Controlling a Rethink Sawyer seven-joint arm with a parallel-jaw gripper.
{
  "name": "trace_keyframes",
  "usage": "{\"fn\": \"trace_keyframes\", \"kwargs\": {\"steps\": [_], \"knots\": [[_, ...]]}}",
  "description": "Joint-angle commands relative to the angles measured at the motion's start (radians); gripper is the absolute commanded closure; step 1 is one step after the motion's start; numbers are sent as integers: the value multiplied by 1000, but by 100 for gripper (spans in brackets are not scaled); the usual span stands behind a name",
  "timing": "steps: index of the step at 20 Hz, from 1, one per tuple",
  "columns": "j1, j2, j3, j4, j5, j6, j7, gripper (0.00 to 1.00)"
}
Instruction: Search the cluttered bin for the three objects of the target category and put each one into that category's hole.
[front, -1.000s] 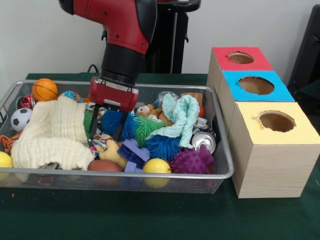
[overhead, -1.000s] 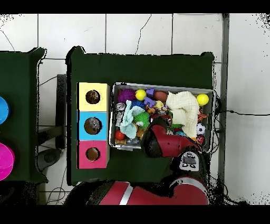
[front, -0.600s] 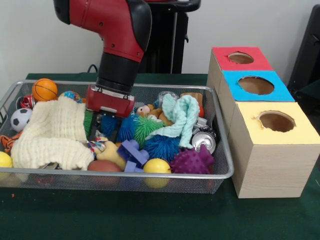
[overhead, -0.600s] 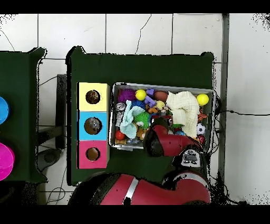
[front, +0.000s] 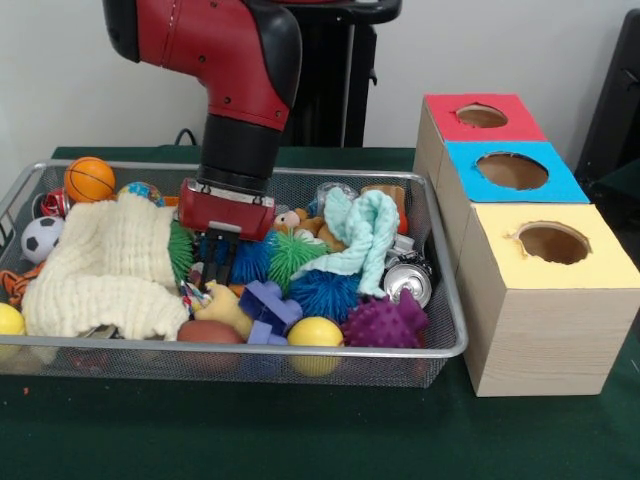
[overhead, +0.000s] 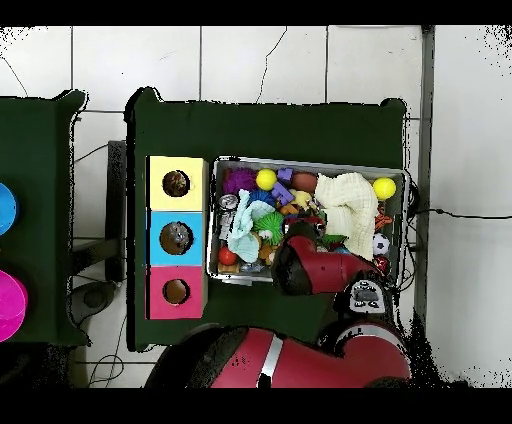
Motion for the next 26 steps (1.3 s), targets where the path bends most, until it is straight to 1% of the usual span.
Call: {"fn": "trace_keyframes", "kwargs": {"steps": [1,3,8,9,15,19,20,21,22,25,26], "knots": [[4,-126,145,80,-31,174,109,100],[78,-265,82,143,-9,202,115,100],[205,-378,-40,152,21,208,117,100],[218,-382,-54,148,24,205,119,100],[163,-446,50,168,6,282,114,100],[139,-496,127,211,63,416,113,100],[121,-510,166,229,88,455,117,100],[116,-517,180,238,102,474,119,100],[90,-536,228,258,130,513,119,100],[36,-565,326,303,185,553,119,100],[18,-571,362,317,214,581,118,100]]}}
